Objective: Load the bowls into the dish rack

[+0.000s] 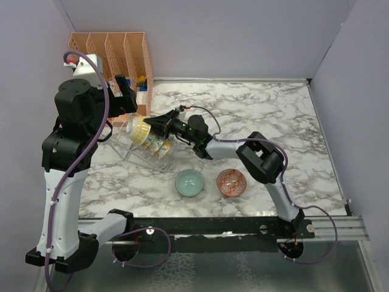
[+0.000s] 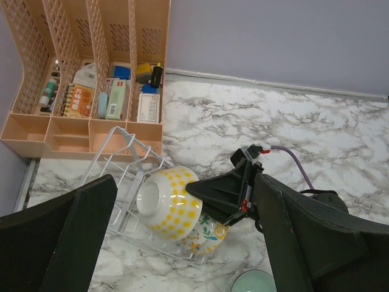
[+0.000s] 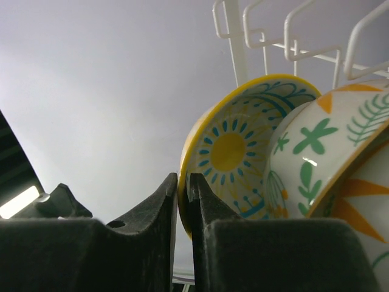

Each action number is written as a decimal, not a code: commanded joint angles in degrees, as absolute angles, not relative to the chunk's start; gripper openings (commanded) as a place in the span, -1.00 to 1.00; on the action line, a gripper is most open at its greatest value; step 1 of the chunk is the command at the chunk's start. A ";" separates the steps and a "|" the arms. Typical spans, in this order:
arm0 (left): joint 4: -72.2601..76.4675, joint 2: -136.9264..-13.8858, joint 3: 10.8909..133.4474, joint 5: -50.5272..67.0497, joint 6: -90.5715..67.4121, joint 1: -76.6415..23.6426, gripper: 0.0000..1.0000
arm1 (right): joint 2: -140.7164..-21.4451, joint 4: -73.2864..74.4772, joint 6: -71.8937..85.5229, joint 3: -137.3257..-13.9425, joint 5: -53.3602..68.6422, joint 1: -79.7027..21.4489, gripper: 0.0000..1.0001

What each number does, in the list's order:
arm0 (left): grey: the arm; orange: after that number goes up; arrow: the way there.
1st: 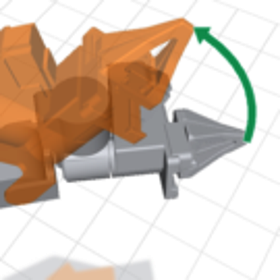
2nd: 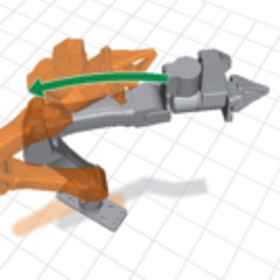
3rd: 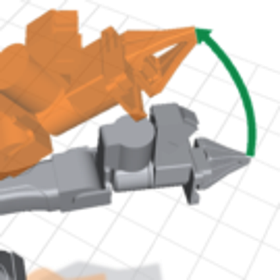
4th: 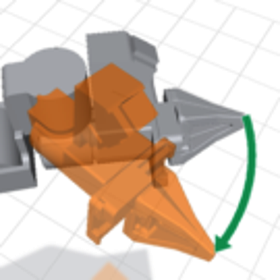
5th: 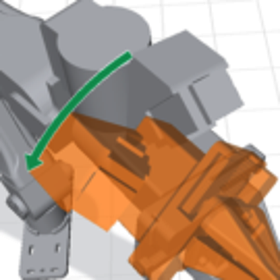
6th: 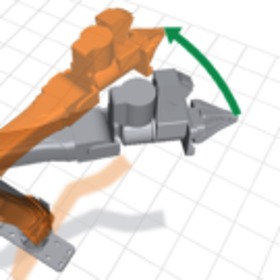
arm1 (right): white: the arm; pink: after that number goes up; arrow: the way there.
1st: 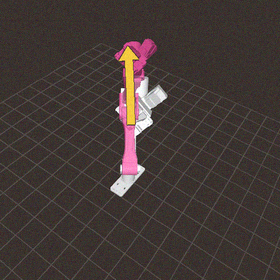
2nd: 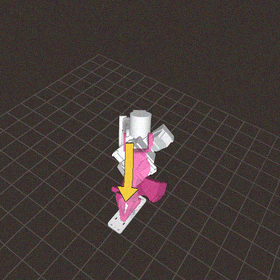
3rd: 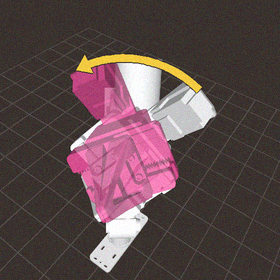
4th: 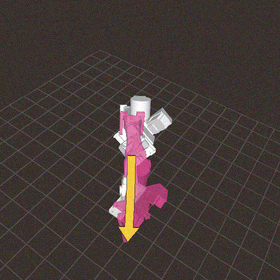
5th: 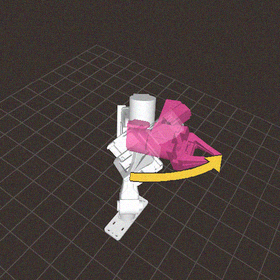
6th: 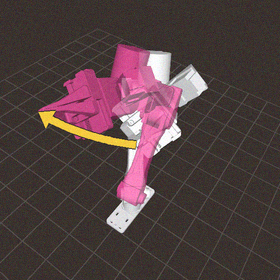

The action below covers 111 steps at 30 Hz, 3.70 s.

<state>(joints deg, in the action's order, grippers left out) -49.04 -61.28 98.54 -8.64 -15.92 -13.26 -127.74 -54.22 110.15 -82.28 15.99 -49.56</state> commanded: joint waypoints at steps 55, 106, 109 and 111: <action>-49.18 -59.93 98.01 -10.16 -15.68 -13.71 0.98 | -103.02 -22.37 88.02 -68.50 20.99 -46.30 -0.25; -55.67 -55.79 94.65 3.57 -21.16 -14.20 0.98 | -89.91 47.85 42.96 -61.31 -14.41 -59.08 -0.21; -55.56 -55.92 94.34 3.61 -21.05 -14.18 0.98 | -91.39 48.07 42.74 -61.48 -15.64 -59.12 -0.21; -55.48 -56.08 94.12 3.56 -21.02 -14.22 0.98 | -92.28 47.96 42.71 -61.16 -16.26 -59.11 -0.23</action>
<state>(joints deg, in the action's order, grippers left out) -55.37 -56.38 94.11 2.20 -20.47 -14.00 -89.97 49.98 42.98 -61.30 -12.19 -58.92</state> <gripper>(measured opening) 0.991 0.396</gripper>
